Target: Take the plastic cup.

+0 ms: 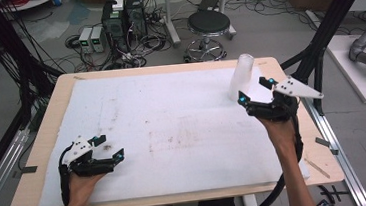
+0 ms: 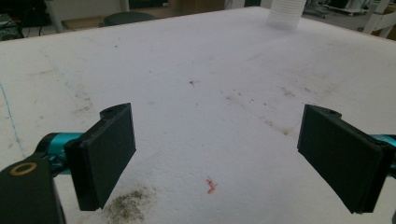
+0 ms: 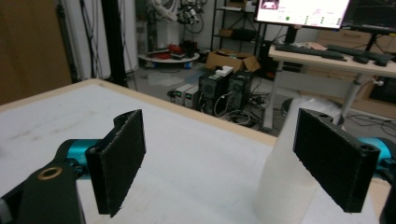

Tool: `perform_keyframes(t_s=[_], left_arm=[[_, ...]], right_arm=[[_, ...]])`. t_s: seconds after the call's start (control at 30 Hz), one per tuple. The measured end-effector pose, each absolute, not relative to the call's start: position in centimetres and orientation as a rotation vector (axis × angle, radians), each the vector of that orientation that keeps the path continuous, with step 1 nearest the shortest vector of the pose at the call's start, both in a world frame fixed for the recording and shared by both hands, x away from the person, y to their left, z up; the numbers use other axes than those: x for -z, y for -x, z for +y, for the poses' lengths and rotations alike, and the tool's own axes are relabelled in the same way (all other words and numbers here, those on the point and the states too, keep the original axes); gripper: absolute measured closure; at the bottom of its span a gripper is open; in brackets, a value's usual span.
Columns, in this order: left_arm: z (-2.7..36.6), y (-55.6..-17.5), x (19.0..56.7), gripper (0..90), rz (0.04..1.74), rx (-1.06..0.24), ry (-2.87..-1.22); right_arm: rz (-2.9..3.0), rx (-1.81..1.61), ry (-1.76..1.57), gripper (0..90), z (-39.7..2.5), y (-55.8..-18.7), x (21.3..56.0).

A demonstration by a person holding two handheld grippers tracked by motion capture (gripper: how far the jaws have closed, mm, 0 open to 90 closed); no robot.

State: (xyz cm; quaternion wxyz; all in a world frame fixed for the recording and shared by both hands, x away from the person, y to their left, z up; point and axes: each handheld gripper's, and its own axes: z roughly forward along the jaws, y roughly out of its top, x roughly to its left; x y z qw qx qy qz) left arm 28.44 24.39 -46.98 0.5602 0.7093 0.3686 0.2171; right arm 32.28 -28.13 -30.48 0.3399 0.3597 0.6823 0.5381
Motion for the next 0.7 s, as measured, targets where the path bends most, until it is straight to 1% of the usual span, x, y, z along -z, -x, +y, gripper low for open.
perform_keyframes(t_s=[0.03, 0.1, 0.23, 0.7], left_arm=[[24.4, -28.4, 47.0, 11.2, 0.869, -0.512, -1.672], [24.5, -28.5, 47.0, 11.2, 0.866, -0.510, -1.669], [24.4, -28.5, 47.0, 11.2, 0.868, -0.503, -1.671], [24.3, -28.6, 47.0, 11.2, 0.870, -0.497, -1.688]], right_arm=[[1.776, -1.401, -0.936, 17.0, -28.1, -32.3, 30.5], [1.767, -1.390, -0.959, 17.0, -28.4, -33.4, 29.2], [1.777, -1.334, -1.000, 17.0, -28.6, -34.7, 28.2], [1.796, -1.221, -1.144, 17.0, -29.7, -40.2, 27.4]])
